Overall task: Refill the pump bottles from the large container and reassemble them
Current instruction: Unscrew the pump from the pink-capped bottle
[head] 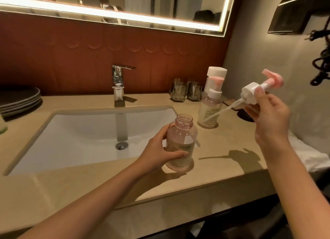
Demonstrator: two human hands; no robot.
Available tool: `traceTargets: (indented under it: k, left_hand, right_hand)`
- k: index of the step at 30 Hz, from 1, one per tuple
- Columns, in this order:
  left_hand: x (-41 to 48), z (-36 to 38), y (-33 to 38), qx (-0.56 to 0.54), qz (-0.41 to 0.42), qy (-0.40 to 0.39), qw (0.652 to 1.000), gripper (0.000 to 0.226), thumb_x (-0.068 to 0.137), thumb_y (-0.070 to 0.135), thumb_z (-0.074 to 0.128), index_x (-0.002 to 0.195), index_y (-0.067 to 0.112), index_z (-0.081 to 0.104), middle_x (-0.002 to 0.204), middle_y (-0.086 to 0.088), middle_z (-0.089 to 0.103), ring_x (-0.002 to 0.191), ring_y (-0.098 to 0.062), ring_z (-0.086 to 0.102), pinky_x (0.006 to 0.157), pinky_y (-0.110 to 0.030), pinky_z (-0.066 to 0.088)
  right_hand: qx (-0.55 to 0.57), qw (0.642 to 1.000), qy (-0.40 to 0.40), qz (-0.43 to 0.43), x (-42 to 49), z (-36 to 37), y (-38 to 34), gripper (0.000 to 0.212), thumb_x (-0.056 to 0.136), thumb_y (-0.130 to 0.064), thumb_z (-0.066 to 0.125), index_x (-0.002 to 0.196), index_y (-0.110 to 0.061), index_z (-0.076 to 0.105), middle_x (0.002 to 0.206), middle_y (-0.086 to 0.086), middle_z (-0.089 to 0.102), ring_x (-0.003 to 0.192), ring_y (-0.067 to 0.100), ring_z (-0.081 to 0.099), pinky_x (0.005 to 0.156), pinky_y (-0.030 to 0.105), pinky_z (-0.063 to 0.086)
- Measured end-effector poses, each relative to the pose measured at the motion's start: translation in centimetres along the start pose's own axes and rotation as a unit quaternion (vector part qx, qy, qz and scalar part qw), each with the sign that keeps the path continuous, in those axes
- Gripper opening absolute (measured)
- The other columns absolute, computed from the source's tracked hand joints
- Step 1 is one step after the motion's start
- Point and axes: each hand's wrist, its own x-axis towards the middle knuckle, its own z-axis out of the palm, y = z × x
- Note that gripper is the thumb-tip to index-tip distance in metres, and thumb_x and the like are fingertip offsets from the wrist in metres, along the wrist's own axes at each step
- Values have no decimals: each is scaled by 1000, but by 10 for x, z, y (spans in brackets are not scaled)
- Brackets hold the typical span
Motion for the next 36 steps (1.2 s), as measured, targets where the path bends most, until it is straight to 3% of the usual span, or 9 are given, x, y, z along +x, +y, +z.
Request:
traceTargets:
  k: [3,7,11,18,23,27,29,33,36]
  left_hand:
    - [19,22,0,2,6,-21,1000,75,71,19,78,131,34,36,119,22,50,115,-1,47,81,-11,48]
    - [49,53,0,5,7,-48,999,79,72,23,78,137,30,34,124,18,50,118,-4,46,90,-20,49]
    - [75,87,4,0,11,-64,998,78,73,21,77,137,28,33,132,7,49,118,-8,47,93,-23,47]
    - [114,124,10,22,20,-68,997,84,73,21,76,140,25,26,141,3,42,127,-14,42,101,-32,41]
    - [122,125,11,81,36,-37,995,101,65,36,79,145,24,19,146,1,37,130,-18,39,104,-39,40]
    - [123,104,6,46,32,55,997,77,76,46,64,141,24,29,130,2,48,115,-11,47,81,-16,42]
    - [135,92,-6,28,5,119,992,60,87,37,60,138,21,34,130,1,48,116,-13,47,83,-19,43]
    - [164,85,-21,13,-66,102,993,71,85,14,63,144,22,24,144,-5,35,130,-21,36,103,-39,36]
    - [181,91,-21,1,-74,58,996,86,81,10,67,147,23,13,150,-6,25,136,-23,28,104,-37,31]
  right_hand:
    - [-141,988,-44,43,24,-28,22,23,84,-36,65,97,-17,64,104,6,66,95,19,62,77,29,52]
    - [-333,933,-115,81,50,-49,60,20,82,-36,67,89,-17,65,92,6,66,87,23,62,80,43,52]
    - [-395,904,-113,120,73,-68,85,27,83,-36,65,91,-10,66,88,8,65,84,24,62,85,47,52]
    - [-427,891,-80,129,84,-79,106,28,86,-38,62,88,-9,65,82,7,65,70,17,61,62,27,49]
    - [-446,886,-74,102,84,-80,108,34,87,-40,61,100,-9,65,100,8,67,80,19,61,70,32,50]
    - [-422,906,10,34,76,-75,96,47,90,-45,54,117,-8,60,114,9,63,96,20,57,70,27,45]
    - [-365,931,33,9,66,-69,86,41,92,-43,52,113,-9,60,106,5,64,90,16,56,61,23,44]
    - [-240,970,-35,22,39,-55,78,53,81,-44,65,126,-20,50,108,-5,57,100,15,56,81,39,54]
    - [-226,971,-79,23,22,-43,87,78,72,-40,75,138,-25,36,130,-5,47,117,13,47,88,30,46]
